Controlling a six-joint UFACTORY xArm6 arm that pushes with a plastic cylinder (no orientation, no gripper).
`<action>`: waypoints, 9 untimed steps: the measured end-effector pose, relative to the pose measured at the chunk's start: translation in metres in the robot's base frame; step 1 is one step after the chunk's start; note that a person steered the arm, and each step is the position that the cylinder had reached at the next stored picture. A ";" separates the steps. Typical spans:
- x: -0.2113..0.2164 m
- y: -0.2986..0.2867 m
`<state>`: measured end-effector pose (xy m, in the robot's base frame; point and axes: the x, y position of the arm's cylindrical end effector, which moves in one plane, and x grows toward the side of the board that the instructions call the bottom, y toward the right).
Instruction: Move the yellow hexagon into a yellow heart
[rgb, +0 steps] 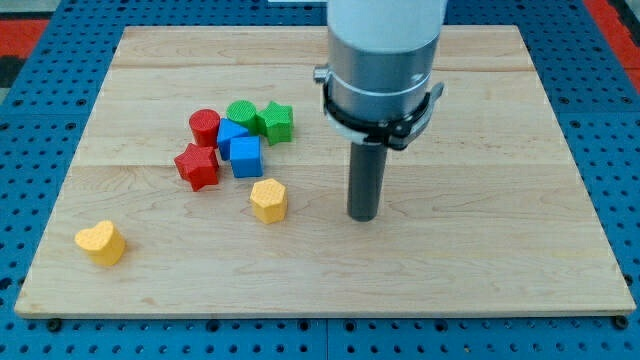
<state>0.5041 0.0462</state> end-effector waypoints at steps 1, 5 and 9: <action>-0.011 -0.004; 0.031 -0.111; -0.003 -0.195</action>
<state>0.5014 -0.1490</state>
